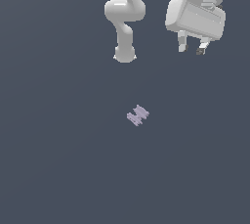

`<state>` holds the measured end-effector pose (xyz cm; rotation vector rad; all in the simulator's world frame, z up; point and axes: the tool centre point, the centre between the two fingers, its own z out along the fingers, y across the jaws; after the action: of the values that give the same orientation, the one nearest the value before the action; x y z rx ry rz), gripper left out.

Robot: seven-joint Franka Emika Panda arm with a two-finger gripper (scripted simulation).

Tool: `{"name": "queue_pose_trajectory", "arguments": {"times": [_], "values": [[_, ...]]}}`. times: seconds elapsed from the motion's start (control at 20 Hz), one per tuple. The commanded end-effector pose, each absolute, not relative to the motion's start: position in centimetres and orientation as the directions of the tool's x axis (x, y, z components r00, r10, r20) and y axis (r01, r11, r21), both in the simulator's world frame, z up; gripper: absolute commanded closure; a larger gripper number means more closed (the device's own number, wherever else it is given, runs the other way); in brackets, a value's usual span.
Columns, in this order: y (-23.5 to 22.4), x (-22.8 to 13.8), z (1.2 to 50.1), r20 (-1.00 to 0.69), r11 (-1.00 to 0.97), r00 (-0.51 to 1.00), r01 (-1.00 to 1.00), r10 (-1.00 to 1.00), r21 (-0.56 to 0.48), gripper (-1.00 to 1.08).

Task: Pick up the object and move it to a goal position.

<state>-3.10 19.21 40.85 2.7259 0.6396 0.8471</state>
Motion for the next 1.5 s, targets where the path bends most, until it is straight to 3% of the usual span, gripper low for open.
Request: {"name": "queue_pose_trajectory", "arguments": {"times": [0.0,0.7,1.1,1.45], "values": [[19.6,-3.1,38.8,0.458,-0.864,0.74,0.351,0.492,0.36,-0.6],[17.3,-3.4,23.2,0.221,-0.759,0.785,0.419,0.578,0.498,-0.6],[13.4,-5.0,14.2,0.075,-0.718,0.814,0.46,0.576,0.523,-0.6],[11.0,-6.3,9.8,0.0,-0.703,0.825,0.481,0.565,0.524,-0.6]]}}
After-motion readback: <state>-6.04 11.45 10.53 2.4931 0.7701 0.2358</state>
